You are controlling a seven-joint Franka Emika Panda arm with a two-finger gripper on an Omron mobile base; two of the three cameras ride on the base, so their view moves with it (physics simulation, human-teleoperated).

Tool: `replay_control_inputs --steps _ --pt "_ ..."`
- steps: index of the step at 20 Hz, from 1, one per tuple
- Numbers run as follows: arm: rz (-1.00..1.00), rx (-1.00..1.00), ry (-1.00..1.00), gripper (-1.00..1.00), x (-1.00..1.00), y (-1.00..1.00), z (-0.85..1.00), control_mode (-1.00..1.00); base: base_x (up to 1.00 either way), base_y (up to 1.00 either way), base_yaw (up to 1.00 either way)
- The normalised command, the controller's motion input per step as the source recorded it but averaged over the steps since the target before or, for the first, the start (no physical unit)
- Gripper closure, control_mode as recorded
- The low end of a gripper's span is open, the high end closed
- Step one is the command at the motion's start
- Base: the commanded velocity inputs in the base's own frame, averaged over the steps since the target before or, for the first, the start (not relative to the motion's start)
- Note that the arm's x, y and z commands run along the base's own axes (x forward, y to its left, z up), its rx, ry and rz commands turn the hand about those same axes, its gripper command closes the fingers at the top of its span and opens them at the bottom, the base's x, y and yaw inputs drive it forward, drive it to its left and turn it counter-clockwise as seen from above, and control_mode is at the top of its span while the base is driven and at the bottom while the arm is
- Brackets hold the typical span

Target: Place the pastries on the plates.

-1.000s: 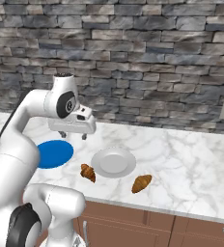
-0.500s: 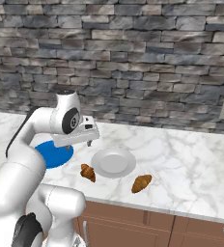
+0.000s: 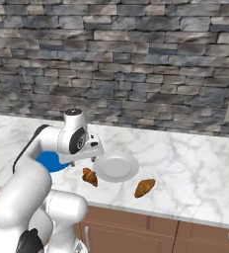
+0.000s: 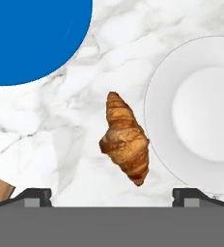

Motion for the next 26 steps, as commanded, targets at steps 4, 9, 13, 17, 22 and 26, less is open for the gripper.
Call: replay_control_inputs --steps 4,9,13,17,22,26 --pt "0.0 0.0 0.06 -1.0 0.29 -0.08 -0.63 -1.0 0.0 0.0 0.0" --pt "0.0 0.0 0.08 -1.0 0.33 -0.12 -0.25 -1.0 0.0 0.0 0.0" --pt "0.0 0.0 0.07 -1.0 0.21 -0.06 -0.25 -1.0 0.0 0.0 0.0" --pt "0.0 0.0 0.02 -1.0 0.07 0.0 -0.24 -1.0 0.0 0.0 0.0" --pt "0.0 0.0 0.0 -1.0 0.01 0.0 -0.26 -1.0 0.0 0.0 0.0" --pt "0.0 0.0 0.0 -1.0 0.0 0.0 -0.27 -1.0 0.0 0.0 0.0"
